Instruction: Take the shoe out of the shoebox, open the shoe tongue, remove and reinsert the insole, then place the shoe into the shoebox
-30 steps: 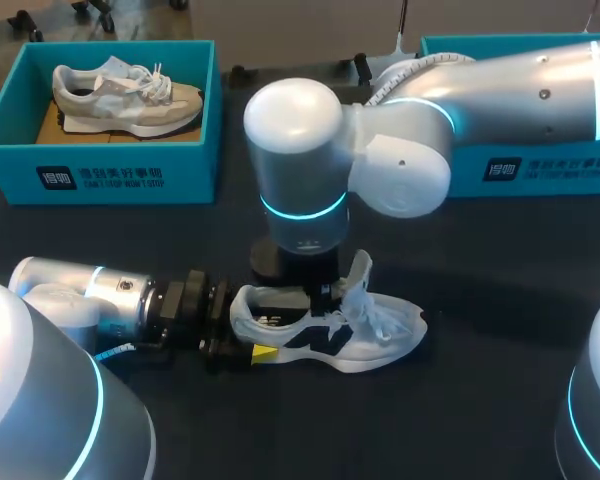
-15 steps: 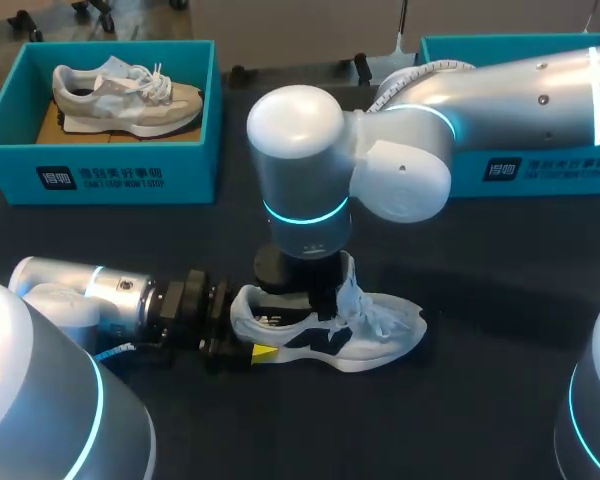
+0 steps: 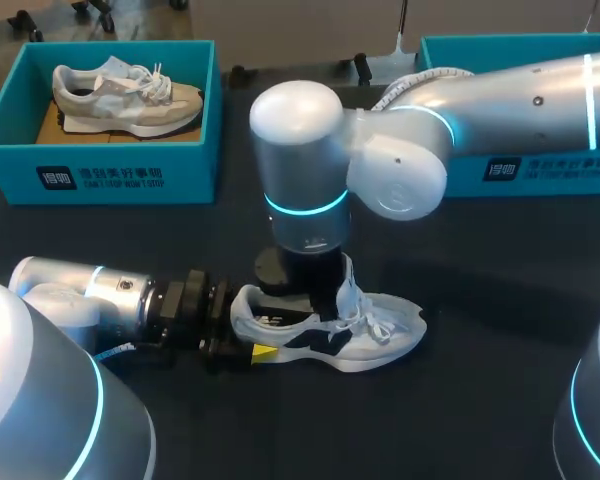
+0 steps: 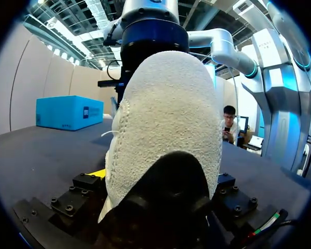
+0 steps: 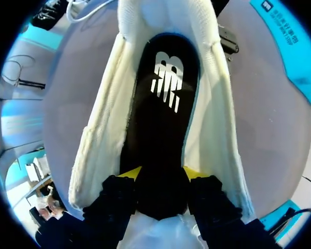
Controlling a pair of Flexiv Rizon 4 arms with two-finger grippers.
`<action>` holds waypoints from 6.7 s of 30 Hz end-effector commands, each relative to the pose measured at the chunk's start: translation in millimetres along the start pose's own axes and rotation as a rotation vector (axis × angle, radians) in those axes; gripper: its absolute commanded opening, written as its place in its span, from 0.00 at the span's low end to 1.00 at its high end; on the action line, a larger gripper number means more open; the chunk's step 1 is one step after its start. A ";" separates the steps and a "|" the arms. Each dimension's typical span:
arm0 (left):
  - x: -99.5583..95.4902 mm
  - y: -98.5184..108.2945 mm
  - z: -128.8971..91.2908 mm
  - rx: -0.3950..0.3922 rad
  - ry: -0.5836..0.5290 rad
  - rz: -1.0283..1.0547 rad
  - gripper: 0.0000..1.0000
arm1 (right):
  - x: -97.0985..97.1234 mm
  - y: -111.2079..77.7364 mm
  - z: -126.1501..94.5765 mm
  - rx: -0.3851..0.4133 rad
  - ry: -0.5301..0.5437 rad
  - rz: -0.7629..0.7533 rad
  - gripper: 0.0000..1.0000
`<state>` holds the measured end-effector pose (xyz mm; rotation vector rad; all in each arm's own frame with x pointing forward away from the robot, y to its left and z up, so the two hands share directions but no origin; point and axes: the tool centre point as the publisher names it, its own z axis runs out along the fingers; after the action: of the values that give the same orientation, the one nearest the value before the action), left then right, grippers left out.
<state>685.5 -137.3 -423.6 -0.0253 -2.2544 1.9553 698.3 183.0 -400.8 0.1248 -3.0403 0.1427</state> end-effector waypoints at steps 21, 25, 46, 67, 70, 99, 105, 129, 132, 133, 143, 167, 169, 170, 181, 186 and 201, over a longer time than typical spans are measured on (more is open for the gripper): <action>-0.2 2.0 -0.8 -0.001 -0.001 0.000 0.00 | 28.7 6.9 15.9 -0.005 0.156 0.040 0.00; -0.2 2.0 -0.8 -0.001 -0.001 0.000 0.00 | 32.5 3.2 4.5 -0.033 0.132 0.052 0.00; -0.2 2.0 -0.8 -0.001 -0.001 0.000 0.00 | 34.8 -24.1 -24.4 -0.318 0.038 0.013 0.00; -0.2 2.0 -0.8 -0.001 -0.001 0.000 0.00 | 23.0 -29.8 -52.1 -0.441 0.005 -0.102 0.00; -0.2 2.0 -0.8 -0.001 -0.001 0.000 0.00 | 22.4 -31.5 -51.1 -0.462 0.009 -0.118 0.00; -0.2 2.0 -0.8 -0.001 -0.001 0.000 0.00 | 21.4 -8.5 -67.2 -0.325 0.035 -0.080 0.42; -0.2 2.0 -0.8 -0.001 -0.001 0.000 0.00 | 21.0 1.6 -68.3 -0.267 0.066 -0.031 0.39; -0.2 2.0 -0.8 -0.001 -0.001 0.000 0.00 | 25.5 21.2 -71.7 -0.281 0.154 0.225 0.35; -0.2 2.0 -0.8 -0.001 -0.001 0.000 0.00 | 25.8 21.5 -71.2 -0.300 0.151 0.252 0.33; -0.2 2.0 -0.8 -0.001 -0.001 0.000 0.00 | 25.8 21.8 -71.3 -0.307 0.153 0.257 0.31; -0.2 2.0 -0.8 -0.001 -0.001 0.000 0.00 | 22.5 25.6 -67.9 -0.314 0.206 0.281 0.00; -0.2 2.0 -0.8 -0.001 -0.001 0.000 0.00 | 30.9 33.7 -84.5 -0.297 0.198 0.404 0.35; -0.2 2.0 -0.8 -0.001 -0.001 0.000 0.00 | 31.9 33.4 -86.4 -0.297 0.185 0.429 0.38; -0.2 2.0 -0.8 -0.001 -0.001 0.000 0.00 | 32.0 32.8 -86.7 -0.303 0.181 0.436 0.38; -0.2 2.0 -0.8 -0.001 -0.001 0.000 0.00 | 31.0 34.3 -85.0 -0.297 0.160 0.541 0.24; -0.2 2.0 -0.8 -0.001 -0.001 0.000 0.00 | 28.0 31.7 -85.4 -0.292 0.155 0.559 0.24; -0.2 2.0 -0.8 -0.001 -0.001 0.000 0.00 | 19.5 26.6 -79.7 -0.324 0.142 0.557 0.22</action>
<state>686.0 -137.2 -423.6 -0.0265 -2.2546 1.9551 683.0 218.5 -319.2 -0.7188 -2.8265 -0.2795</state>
